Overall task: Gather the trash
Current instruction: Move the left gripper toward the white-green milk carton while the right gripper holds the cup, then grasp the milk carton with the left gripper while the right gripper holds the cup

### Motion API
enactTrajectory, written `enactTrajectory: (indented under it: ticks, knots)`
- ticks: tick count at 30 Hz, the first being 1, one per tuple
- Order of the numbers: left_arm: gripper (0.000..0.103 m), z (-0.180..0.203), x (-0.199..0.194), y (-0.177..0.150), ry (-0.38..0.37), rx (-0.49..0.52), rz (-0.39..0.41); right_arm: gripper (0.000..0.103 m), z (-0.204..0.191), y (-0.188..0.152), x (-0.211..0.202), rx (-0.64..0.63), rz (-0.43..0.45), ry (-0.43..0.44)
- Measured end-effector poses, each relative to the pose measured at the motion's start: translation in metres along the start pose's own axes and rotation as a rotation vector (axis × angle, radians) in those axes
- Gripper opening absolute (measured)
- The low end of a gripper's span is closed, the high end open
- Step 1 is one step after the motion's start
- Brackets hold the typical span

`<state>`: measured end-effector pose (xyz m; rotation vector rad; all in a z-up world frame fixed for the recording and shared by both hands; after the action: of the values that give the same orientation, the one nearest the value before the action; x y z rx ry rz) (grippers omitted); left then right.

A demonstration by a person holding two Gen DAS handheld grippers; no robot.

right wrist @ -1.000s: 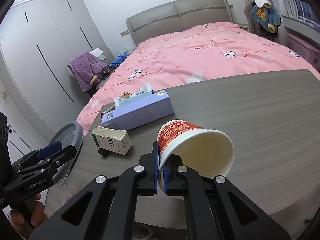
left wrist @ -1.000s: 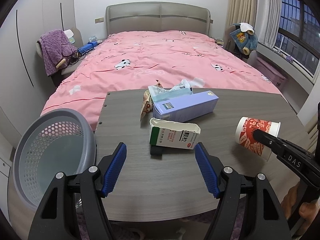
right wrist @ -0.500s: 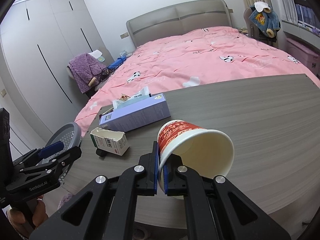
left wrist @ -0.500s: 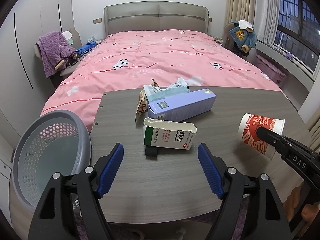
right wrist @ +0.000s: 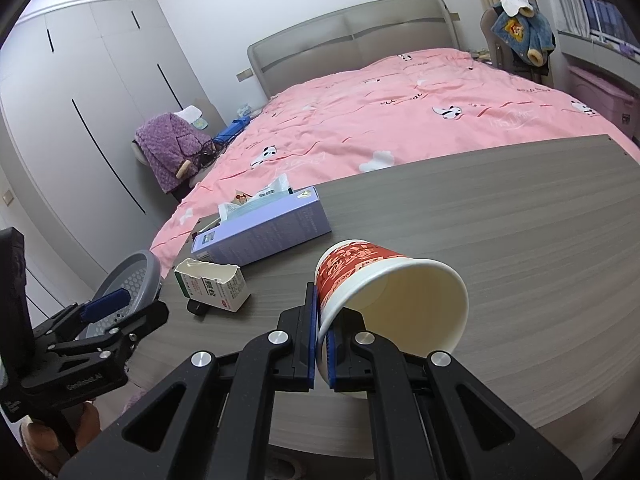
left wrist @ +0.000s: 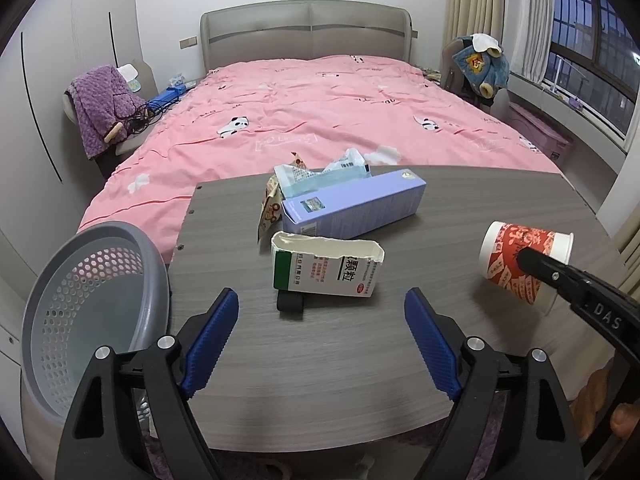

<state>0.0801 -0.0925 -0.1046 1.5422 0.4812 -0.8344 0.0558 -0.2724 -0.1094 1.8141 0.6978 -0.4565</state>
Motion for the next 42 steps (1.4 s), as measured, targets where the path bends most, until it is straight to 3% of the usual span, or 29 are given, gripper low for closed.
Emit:
enactTrajectory:
  ticks: [15,32,42]
  knots:
    - [0.081,0.014,0.034,0.009,0.013,-0.007,-0.005,0.005,0.003,0.001,0.000,0.016,0.005,0.009]
    - [0.081,0.026,0.072,0.013,0.100,-0.064,-0.041,0.005,0.012,0.002,-0.004,0.042,0.018,0.010]
    - [0.081,0.007,0.068,0.007,0.136,-0.107,-0.051,0.005,0.010,0.000,-0.004,0.051,0.016,0.023]
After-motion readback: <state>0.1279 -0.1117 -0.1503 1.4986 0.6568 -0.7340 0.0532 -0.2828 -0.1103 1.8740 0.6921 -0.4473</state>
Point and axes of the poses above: each gripper's, at about its wrist camera, not at the fingertips, and x roughly the way its jaws point, z to its right, y to its top, the point moved 8 cm from there along x, roughly the way its jaws point, and after that the axes turned 3 degrees about -x, right-handed, at the moved point
